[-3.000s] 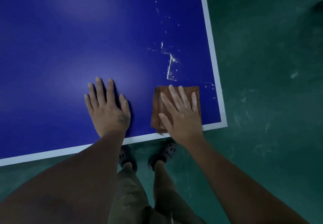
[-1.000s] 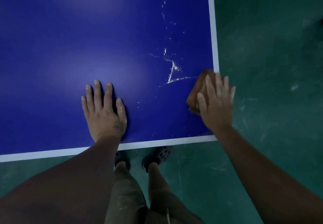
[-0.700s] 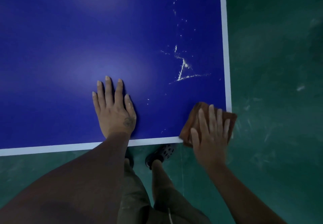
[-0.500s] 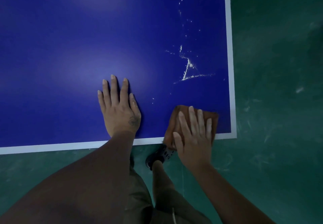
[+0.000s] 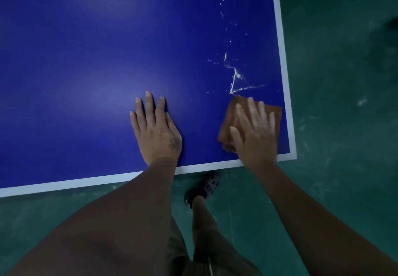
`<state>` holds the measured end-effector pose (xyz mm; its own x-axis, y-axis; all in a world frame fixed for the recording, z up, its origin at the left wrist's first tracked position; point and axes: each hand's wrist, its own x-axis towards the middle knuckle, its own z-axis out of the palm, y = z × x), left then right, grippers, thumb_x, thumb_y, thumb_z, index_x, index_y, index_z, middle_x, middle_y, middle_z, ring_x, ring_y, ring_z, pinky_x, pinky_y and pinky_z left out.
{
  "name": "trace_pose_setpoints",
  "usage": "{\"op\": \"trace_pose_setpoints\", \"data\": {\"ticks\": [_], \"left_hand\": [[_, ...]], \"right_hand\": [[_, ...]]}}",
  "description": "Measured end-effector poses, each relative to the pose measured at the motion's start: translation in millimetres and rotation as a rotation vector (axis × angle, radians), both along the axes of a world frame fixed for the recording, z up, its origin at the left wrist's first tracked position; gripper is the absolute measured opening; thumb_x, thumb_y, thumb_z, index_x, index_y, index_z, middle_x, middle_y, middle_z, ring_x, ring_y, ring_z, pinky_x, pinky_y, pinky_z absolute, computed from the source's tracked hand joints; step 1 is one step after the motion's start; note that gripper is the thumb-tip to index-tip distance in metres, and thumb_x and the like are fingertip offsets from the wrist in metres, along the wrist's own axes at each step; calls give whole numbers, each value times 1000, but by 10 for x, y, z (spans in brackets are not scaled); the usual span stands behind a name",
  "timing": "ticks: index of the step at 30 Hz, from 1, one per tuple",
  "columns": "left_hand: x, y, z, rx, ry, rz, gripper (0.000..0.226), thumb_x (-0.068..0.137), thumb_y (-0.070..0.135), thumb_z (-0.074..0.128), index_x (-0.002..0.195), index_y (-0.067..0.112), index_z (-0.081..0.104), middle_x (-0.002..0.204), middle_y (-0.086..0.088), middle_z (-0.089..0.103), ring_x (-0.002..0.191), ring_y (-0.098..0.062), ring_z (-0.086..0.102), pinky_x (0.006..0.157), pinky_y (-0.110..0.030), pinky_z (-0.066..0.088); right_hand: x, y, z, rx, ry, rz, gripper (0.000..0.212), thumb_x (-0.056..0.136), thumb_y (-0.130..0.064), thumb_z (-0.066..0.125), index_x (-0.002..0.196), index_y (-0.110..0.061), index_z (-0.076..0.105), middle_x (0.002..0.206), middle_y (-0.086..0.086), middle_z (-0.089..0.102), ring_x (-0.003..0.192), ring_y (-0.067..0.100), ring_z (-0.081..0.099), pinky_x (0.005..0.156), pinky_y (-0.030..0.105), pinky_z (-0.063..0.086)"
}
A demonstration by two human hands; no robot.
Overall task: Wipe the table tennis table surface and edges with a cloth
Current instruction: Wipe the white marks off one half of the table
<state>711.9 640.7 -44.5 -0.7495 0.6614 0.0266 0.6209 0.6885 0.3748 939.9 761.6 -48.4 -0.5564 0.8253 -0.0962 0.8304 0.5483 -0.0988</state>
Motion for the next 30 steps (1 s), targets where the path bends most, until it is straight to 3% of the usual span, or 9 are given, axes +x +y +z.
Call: {"op": "trace_pose_setpoints", "data": {"ticks": [4,9,16,20,22,27,30], "left_hand": [[0,4,-28,-81,2,-11,55,116,34,27,167,20,39,182,-6,19,170,-33,10,138,-54,7],[8,8,-22,-106,-2,-9,56,116,34,25,168,20,38,183,-6,17,170,-33,9,137,-55,7],[6,4,-25,-84,-10,-3,54,116,33,30,167,19,40,182,-7,20,170,-34,10,137,-56,7],[9,12,-26,-72,-1,-3,53,116,32,31,166,18,42,182,-7,21,170,-33,11,137,-55,7],[13,17,-34,-65,6,2,53,116,32,31,166,18,43,182,-7,22,170,-33,12,137,-55,7],[22,3,-54,-53,25,-4,52,116,31,31,165,19,42,181,-7,22,169,-33,12,137,-55,7],[30,13,-58,-38,41,3,52,115,30,31,164,19,44,181,-7,24,169,-34,14,137,-54,8]], "right_hand": [[566,72,68,3,-9,-224,67,112,-57,25,170,-24,30,179,7,18,167,32,11,131,64,12],[257,3,82,10,-15,-434,66,113,-52,24,172,-22,20,180,10,10,167,35,5,131,66,10],[-531,-718,13,-50,21,-17,66,114,-57,24,172,-28,21,182,5,3,168,30,-1,134,58,2],[-252,-496,-21,-55,61,204,63,113,-58,32,170,-33,26,181,-1,6,168,26,2,134,56,3],[26,-173,-15,-30,45,184,64,111,-59,33,170,-33,27,181,-2,8,168,25,3,134,58,7],[642,234,59,19,-6,-233,67,114,-56,24,171,-22,27,180,9,13,167,34,6,131,65,13],[560,23,68,16,-41,-203,66,113,-51,28,171,-19,25,180,13,11,167,36,5,130,66,14]]}}
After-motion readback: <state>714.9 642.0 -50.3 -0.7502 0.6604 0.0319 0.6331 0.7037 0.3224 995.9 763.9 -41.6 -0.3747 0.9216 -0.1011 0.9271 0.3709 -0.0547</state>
